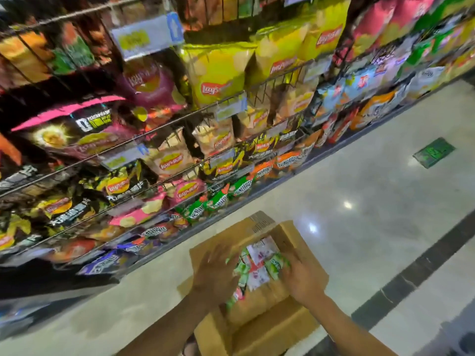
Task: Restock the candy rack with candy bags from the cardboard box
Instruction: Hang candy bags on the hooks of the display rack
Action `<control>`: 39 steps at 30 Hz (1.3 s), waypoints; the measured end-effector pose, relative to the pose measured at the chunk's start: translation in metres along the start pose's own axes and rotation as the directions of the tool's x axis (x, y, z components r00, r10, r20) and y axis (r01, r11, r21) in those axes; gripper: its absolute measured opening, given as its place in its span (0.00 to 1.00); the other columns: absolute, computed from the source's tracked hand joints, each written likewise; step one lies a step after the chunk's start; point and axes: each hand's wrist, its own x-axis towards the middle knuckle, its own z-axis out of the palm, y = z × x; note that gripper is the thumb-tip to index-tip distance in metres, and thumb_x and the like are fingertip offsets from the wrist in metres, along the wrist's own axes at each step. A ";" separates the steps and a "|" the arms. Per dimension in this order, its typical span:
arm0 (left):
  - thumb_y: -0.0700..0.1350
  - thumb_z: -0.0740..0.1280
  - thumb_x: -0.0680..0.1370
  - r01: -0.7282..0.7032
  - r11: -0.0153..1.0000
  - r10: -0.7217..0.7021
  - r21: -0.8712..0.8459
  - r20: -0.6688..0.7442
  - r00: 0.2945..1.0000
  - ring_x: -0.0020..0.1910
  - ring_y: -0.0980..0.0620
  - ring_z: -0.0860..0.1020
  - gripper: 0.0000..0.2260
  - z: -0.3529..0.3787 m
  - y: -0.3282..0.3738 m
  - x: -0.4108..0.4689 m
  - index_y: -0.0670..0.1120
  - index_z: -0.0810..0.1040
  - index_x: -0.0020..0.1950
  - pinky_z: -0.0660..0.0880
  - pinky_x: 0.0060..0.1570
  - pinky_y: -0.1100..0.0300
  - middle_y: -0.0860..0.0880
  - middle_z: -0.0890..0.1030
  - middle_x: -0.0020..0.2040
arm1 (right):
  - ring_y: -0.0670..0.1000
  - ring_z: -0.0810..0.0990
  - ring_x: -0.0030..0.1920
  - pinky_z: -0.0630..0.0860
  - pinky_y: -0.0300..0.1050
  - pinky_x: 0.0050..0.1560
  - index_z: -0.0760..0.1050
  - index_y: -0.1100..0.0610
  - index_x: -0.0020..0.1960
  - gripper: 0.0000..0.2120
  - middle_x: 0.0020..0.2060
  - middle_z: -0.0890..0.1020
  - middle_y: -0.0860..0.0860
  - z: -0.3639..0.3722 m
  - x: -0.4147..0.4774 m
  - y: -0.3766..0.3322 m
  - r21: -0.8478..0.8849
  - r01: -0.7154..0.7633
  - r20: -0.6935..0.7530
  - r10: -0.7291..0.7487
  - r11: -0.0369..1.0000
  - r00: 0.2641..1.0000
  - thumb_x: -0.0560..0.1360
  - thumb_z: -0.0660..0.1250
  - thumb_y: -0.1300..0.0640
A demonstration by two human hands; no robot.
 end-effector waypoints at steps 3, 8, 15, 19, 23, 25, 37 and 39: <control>0.62 0.62 0.76 0.046 0.999 -0.046 -0.007 0.068 0.997 0.72 0.42 0.76 0.26 0.044 0.000 0.026 0.54 0.80 0.71 0.81 0.60 0.41 0.47 0.77 0.73 | 0.56 0.77 0.65 0.79 0.53 0.61 0.71 0.47 0.73 0.29 0.68 0.77 0.52 0.043 0.026 0.038 -0.048 -0.021 0.127 0.027 0.999 0.991 0.74 0.61 0.40; 0.62 0.60 0.74 0.016 1.000 -0.016 0.004 0.144 0.989 0.67 0.42 0.81 0.26 0.120 -0.010 0.072 0.52 0.85 0.63 0.83 0.56 0.43 0.45 0.83 0.67 | 0.56 0.70 0.72 0.72 0.50 0.70 0.69 0.49 0.74 0.26 0.70 0.72 0.51 0.102 0.056 0.069 -0.123 -0.078 0.231 0.105 0.989 0.967 0.78 0.64 0.44; 0.61 0.68 0.72 -0.004 0.999 -0.003 0.038 0.179 0.984 0.72 0.41 0.76 0.26 0.233 -0.027 0.123 0.53 0.82 0.68 0.74 0.67 0.40 0.46 0.80 0.70 | 0.55 0.73 0.69 0.74 0.49 0.64 0.67 0.50 0.74 0.25 0.70 0.72 0.51 0.209 0.100 0.124 -0.074 -0.191 0.317 0.204 0.979 0.926 0.80 0.64 0.46; 0.59 0.60 0.82 -0.001 0.999 0.010 -0.033 0.285 0.958 0.84 0.40 0.55 0.27 0.286 -0.036 0.148 0.54 0.67 0.80 0.64 0.77 0.40 0.45 0.60 0.84 | 0.56 0.69 0.74 0.71 0.51 0.70 0.66 0.50 0.77 0.26 0.75 0.69 0.52 0.272 0.122 0.149 -0.079 -0.234 0.367 0.247 0.969 0.897 0.80 0.63 0.48; 0.59 0.57 0.85 0.027 0.997 0.000 -0.067 0.368 0.930 0.84 0.44 0.51 0.28 0.334 -0.047 0.175 0.54 0.57 0.84 0.62 0.78 0.44 0.48 0.53 0.85 | 0.55 0.66 0.76 0.69 0.51 0.73 0.67 0.50 0.77 0.27 0.76 0.69 0.51 0.330 0.138 0.171 -0.086 -0.219 0.380 0.235 0.972 0.895 0.79 0.65 0.48; 0.58 0.57 0.85 0.094 0.987 -0.034 -0.130 0.401 0.915 0.84 0.45 0.53 0.28 0.363 -0.053 0.190 0.53 0.57 0.84 0.63 0.77 0.46 0.48 0.54 0.85 | 0.56 0.65 0.76 0.68 0.53 0.74 0.67 0.49 0.77 0.27 0.76 0.68 0.51 0.354 0.148 0.182 -0.087 -0.224 0.397 0.240 0.971 0.886 0.79 0.65 0.48; 0.56 0.69 0.82 0.782 -0.021 -0.420 -0.623 0.715 0.559 0.73 0.37 0.73 0.34 0.492 -0.058 0.303 0.39 0.63 0.81 0.76 0.69 0.43 0.38 0.69 0.78 | 0.55 0.76 0.66 0.77 0.51 0.64 0.73 0.52 0.68 0.23 0.64 0.78 0.52 0.445 0.183 0.247 -0.014 -0.362 0.376 0.341 0.932 0.862 0.74 0.59 0.52; 0.56 0.72 0.80 0.770 -0.147 -0.419 -0.621 0.744 0.520 0.72 0.38 0.73 0.37 0.501 -0.059 0.312 0.39 0.62 0.81 0.77 0.67 0.43 0.40 0.68 0.78 | 0.54 0.77 0.63 0.76 0.51 0.62 0.74 0.52 0.64 0.19 0.61 0.78 0.50 0.452 0.186 0.256 0.025 -0.370 0.350 0.339 0.929 0.873 0.75 0.59 0.51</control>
